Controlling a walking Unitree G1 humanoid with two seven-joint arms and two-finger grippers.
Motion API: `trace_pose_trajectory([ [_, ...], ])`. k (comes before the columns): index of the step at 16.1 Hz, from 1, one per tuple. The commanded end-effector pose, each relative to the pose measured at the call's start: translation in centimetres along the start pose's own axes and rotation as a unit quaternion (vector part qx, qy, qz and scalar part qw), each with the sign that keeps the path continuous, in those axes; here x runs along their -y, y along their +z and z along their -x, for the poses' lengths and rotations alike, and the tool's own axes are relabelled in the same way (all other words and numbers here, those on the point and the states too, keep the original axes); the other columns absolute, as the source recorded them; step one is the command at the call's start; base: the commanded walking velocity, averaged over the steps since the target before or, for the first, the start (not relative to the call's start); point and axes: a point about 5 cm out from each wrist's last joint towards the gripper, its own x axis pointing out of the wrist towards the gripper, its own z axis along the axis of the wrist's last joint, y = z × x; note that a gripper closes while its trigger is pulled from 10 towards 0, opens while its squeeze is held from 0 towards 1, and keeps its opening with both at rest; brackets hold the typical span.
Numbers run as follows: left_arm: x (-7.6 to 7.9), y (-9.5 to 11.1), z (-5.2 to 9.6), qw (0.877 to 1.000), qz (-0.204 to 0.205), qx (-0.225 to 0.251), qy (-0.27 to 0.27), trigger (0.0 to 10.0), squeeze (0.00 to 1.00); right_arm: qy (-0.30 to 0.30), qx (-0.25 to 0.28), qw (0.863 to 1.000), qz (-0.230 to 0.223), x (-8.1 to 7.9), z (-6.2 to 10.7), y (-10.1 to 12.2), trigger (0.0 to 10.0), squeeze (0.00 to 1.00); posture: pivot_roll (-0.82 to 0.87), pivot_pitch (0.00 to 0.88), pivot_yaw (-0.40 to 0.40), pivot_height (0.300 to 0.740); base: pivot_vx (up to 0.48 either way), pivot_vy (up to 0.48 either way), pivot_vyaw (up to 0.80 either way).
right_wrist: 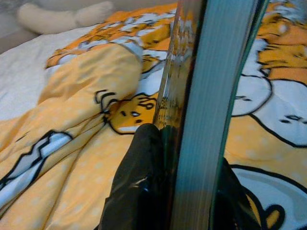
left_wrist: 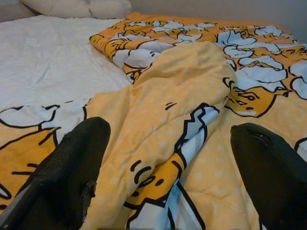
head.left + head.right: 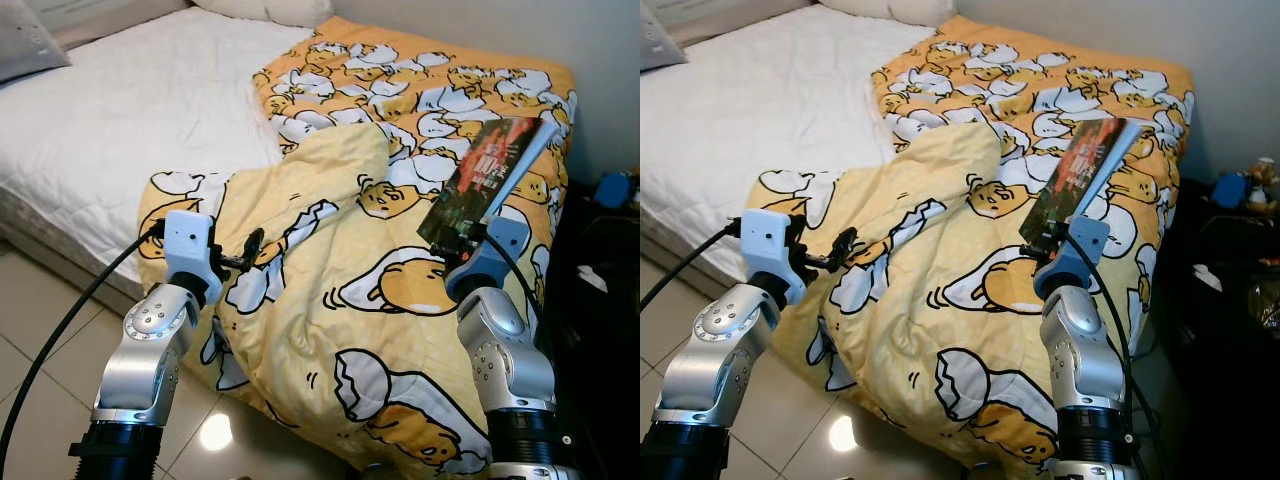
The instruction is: Clean up the room
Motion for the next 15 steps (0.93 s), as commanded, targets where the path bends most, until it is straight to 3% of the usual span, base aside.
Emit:
trace_pose_trajectory([
  [1,-0.34,0.17,-0.04,1.000,-0.007,-0.002,0.009,10.0,0.00,-0.001,0.030,1.000,-0.004,-0.42,-0.34,1.40,10.0,0.00,0.06,0.000,-0.014,0.740,0.000,0.319,-0.75],
  [3,-0.41,0.20,-0.03,1.000,-0.008,-0.002,0.010,10.0,0.00,0.022,0.009,1.000,-0.014,-0.83,-0.29,0.95,10.0,0.00,0.07,0.000,-0.014,0.740,0.000,0.326,-0.71],
  [6,-0.55,0.37,-0.03,1.000,-0.012,0.001,0.015,10.0,0.00,-0.015,0.062,0.998,0.017,-0.63,-0.58,1.73,10.0,0.00,0.07,0.000,-0.012,0.740,0.000,0.325,-0.75],
  [10,-0.59,0.38,-0.04,1.000,-0.015,-0.001,0.018,10.0,0.00,-0.023,0.062,0.998,-0.001,-0.57,-0.68,1.58,10.0,0.00,0.07,0.000,-0.013,0.740,0.000,0.325,-0.79],
  [14,-0.68,0.41,-0.11,1.000,-0.013,-0.001,0.020,10.0,0.00,0.018,0.044,0.999,-0.018,-1.16,-0.57,1.34,10.0,0.00,0.07,0.000,-0.015,0.740,0.000,0.328,-0.79],
  [15,-0.69,0.41,-0.14,1.000,-0.013,-0.001,0.020,10.0,0.00,0.023,0.049,0.998,-0.006,-1.34,-0.52,1.39,0.0,0.00,0.07,0.000,-0.013,0.740,0.000,0.322,-0.80],
])
